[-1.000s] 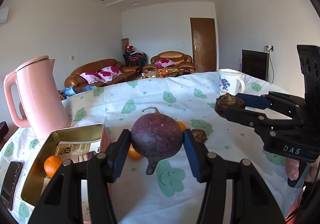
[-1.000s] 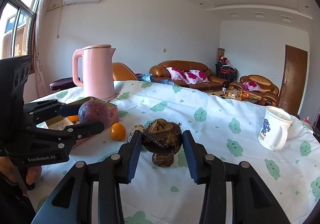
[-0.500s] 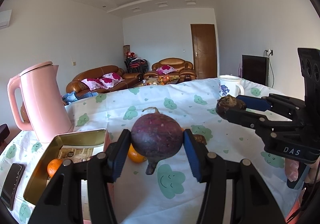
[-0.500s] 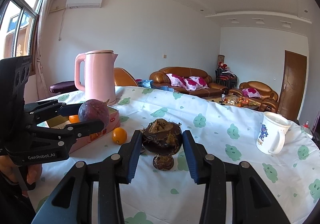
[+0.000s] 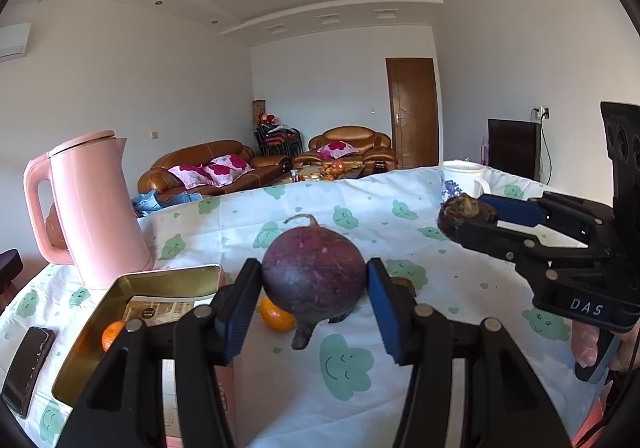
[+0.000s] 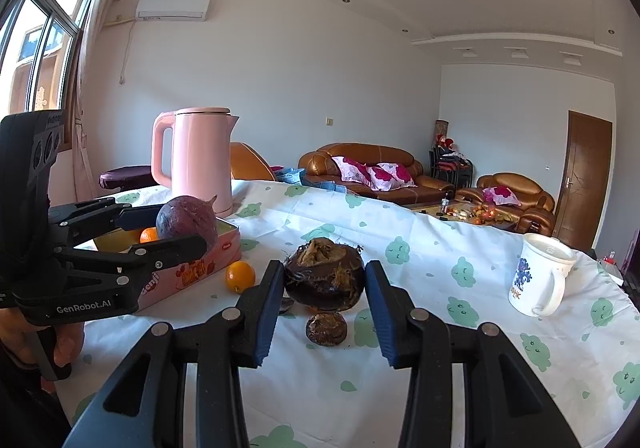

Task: Organize fruits
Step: 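Lift the purple fruit and brown fruit toward the tin box with both tools, then lower the purple fruit into the tin with the left tool while the right tool drops the brown fruit in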

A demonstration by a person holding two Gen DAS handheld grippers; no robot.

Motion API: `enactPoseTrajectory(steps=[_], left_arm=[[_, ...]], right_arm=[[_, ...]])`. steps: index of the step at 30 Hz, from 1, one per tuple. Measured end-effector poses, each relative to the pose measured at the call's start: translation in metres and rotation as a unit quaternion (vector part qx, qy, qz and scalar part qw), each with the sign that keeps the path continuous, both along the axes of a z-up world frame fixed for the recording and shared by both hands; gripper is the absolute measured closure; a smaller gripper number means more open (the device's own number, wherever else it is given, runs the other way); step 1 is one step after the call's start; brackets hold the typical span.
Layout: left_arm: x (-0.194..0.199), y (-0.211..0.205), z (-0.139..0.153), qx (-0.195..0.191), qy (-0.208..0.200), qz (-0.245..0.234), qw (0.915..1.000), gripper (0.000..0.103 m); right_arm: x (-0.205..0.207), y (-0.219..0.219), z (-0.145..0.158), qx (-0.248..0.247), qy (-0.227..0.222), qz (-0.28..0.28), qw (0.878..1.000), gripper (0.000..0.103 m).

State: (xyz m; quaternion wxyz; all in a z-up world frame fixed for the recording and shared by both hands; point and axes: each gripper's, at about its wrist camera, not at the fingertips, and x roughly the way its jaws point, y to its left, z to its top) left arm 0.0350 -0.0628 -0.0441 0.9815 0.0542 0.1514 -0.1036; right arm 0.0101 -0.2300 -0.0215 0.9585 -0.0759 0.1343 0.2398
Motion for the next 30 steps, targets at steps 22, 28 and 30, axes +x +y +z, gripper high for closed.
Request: enactPoseTrajectory(steps=[22,28,30], left_arm=[[-0.006,0.016,0.006,0.004,-0.018,0.038,0.9991,0.047],[-0.008,0.026,0.007,0.004,-0.018,0.052,0.9985,0.047],[-0.008,0.03,0.008,0.003,-0.017,0.056,0.9983,0.047]], right_arm=[[-0.002,0.015,0.003,-0.011,-0.009,0.021,1.0,0.059],[-0.001,0.029,0.012,-0.012,-0.013,0.043,0.999,0.059],[-0.001,0.034,0.015,-0.012,-0.015,0.048,0.999,0.059]])
